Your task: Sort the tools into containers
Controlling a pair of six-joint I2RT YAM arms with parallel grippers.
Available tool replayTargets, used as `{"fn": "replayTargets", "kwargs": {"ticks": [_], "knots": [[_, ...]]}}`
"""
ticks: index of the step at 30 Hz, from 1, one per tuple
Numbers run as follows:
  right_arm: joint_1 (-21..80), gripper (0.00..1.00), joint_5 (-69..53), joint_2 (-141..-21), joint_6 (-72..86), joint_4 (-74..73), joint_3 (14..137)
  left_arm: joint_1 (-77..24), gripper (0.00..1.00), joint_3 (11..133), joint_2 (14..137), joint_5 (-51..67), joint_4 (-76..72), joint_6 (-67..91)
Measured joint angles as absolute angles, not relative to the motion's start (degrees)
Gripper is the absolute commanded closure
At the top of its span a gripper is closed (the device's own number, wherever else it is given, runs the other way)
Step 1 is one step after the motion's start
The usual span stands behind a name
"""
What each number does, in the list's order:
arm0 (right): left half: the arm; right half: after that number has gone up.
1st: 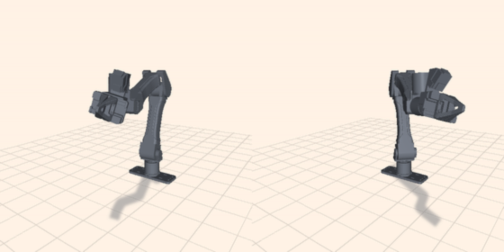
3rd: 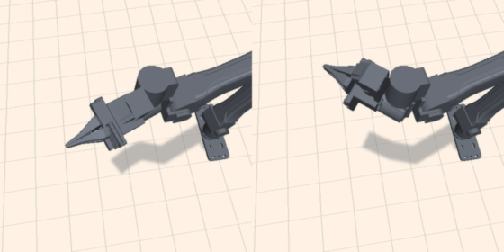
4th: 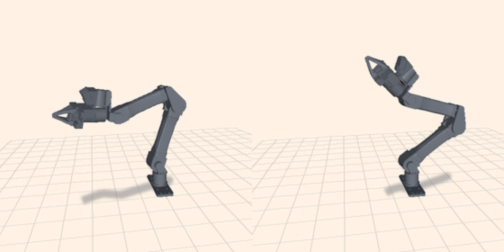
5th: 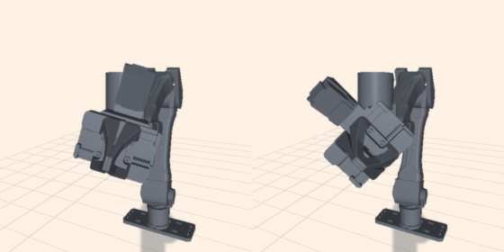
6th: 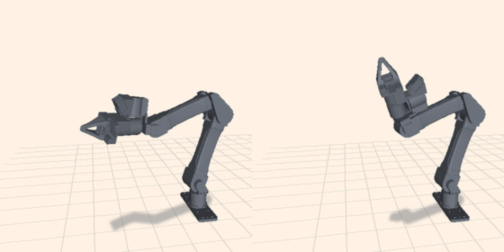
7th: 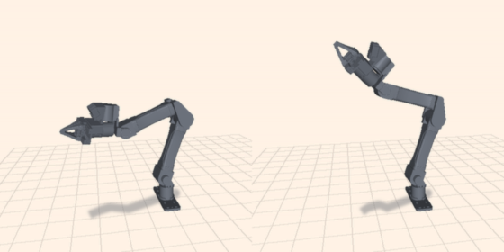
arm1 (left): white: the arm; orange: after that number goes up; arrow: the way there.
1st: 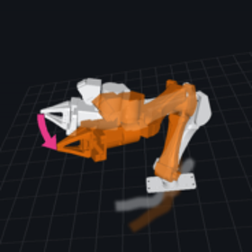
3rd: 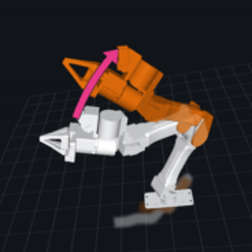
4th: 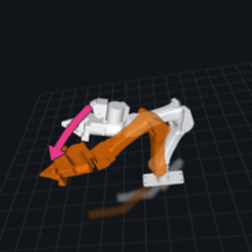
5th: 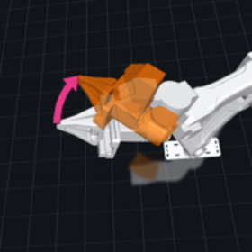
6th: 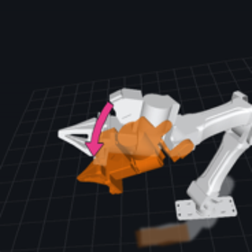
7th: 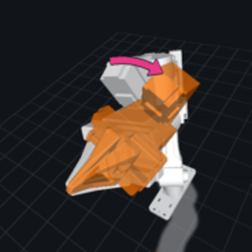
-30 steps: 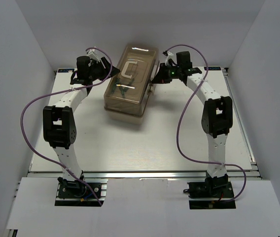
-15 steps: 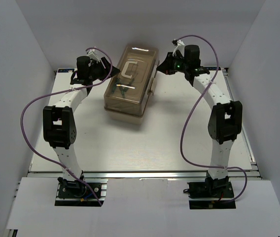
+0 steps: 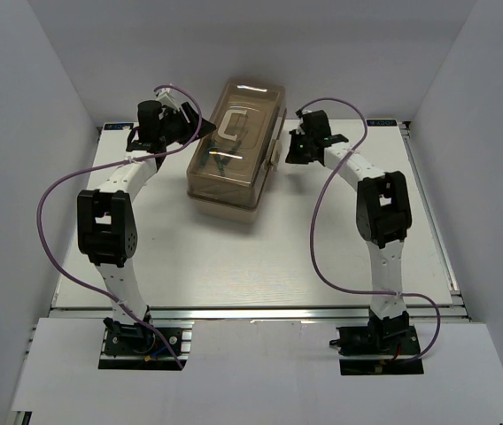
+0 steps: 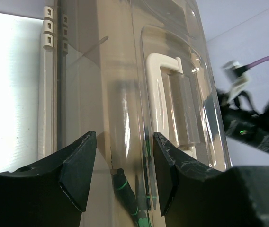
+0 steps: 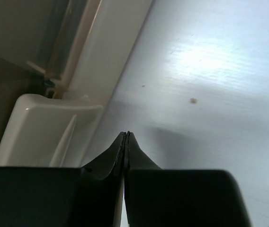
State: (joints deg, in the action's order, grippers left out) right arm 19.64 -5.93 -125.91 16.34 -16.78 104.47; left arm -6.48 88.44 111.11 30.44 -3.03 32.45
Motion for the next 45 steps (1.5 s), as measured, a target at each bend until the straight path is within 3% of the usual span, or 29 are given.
{"fn": "replayTargets", "kwargs": {"ticks": [12, 20, 21, 22, 24, 29, 36, 39, 45], "knots": [[22.39, 1.0, -9.61, -131.59, 17.23, -21.19, 113.47, -6.37, 0.41, 86.56, 110.34, 30.41, -4.71, 32.58], [22.13, 1.0, -11.49, -131.37, 18.15, -19.53, 111.09, -6.74, 0.41, 83.2, 108.79, 28.64, -7.81, 33.36], [22.22, 0.88, -11.44, -131.07, 17.72, -18.92, 109.86, -6.92, 0.41, 82.63, 108.29, 28.16, -7.84, 33.5], [22.24, 0.45, -11.53, -130.32, 17.28, -18.26, 108.01, -7.09, 0.41, 82.11, 107.72, 27.49, -7.53, 33.67], [21.76, 0.11, -9.85, -128.27, 15.59, -19.27, 104.16, -7.51, 0.39, 81.43, 106.21, 25.56, -5.78, 33.71], [16.29, 0.11, -13.5, -119.7, 10.22, -19.05, 95.77, -7.44, 0.31, 78.7, 99.7, 21.28, 3.79, 35.27], [8.49, 0.11, -19.44, -98.8, 1.45, -18.76, 88.29, -4.05, 0.16, 77.65, 85.91, 13.37, 12.51, 35.33], [8.84, 0.11, -20.91, -93.86, -0.38, -21.12, 88.29, -3.38, 0.02, 73.52, 77.45, 13.47, 10.09, 34.79], [9.93, 0.11, -21.43, -87.99, -1.58, -24.27, 81.8, -3.92, 0.02, 54.33, 55.02, 18.63, 7.01, 33.63]]}}
